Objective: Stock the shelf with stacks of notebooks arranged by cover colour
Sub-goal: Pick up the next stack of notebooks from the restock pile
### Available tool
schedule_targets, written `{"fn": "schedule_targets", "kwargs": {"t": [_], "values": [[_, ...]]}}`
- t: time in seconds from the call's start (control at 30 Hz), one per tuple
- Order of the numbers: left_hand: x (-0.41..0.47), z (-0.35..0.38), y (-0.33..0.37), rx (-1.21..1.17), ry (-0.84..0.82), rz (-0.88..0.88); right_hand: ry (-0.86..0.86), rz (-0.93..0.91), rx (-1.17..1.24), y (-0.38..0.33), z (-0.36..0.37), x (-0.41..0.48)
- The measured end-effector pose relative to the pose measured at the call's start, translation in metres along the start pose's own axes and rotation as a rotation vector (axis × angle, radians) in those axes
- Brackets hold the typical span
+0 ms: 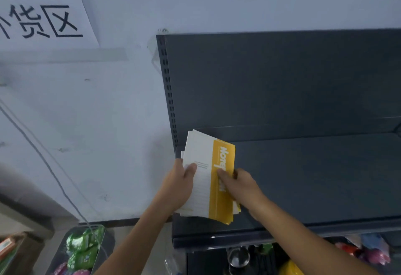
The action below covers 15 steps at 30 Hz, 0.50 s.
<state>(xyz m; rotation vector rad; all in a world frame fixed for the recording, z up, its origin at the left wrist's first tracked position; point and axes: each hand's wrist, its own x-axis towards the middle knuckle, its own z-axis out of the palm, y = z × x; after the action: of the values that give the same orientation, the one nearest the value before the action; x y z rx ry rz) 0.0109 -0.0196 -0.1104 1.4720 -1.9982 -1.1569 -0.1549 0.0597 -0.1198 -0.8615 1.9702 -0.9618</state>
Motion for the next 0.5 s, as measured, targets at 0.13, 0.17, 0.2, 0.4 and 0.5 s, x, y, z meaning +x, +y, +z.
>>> {"fn": "schedule_targets", "kwargs": {"t": [0.13, 0.17, 0.2, 0.4, 0.5], "values": [[0.012, 0.022, 0.019, 0.097, -0.018, 0.04, 0.108, -0.011, -0.045, 0.005, -0.034, 0.0], [0.015, 0.028, 0.023, 0.178, -0.022, 0.053, 0.128, -0.004, -0.067, 0.007, -0.043, 0.0], [0.018, 0.035, 0.028, 0.248, -0.022, 0.077, 0.147, 0.004, -0.081, 0.011, -0.053, -0.002], [0.026, 0.083, 0.07, 0.362, -0.045, 0.234, 0.262, 0.026, -0.183, 0.03, -0.119, -0.014], [0.03, 0.115, 0.095, 0.397, -0.084, 0.282, 0.322, 0.036, -0.24, 0.044, -0.154, -0.015]]}}
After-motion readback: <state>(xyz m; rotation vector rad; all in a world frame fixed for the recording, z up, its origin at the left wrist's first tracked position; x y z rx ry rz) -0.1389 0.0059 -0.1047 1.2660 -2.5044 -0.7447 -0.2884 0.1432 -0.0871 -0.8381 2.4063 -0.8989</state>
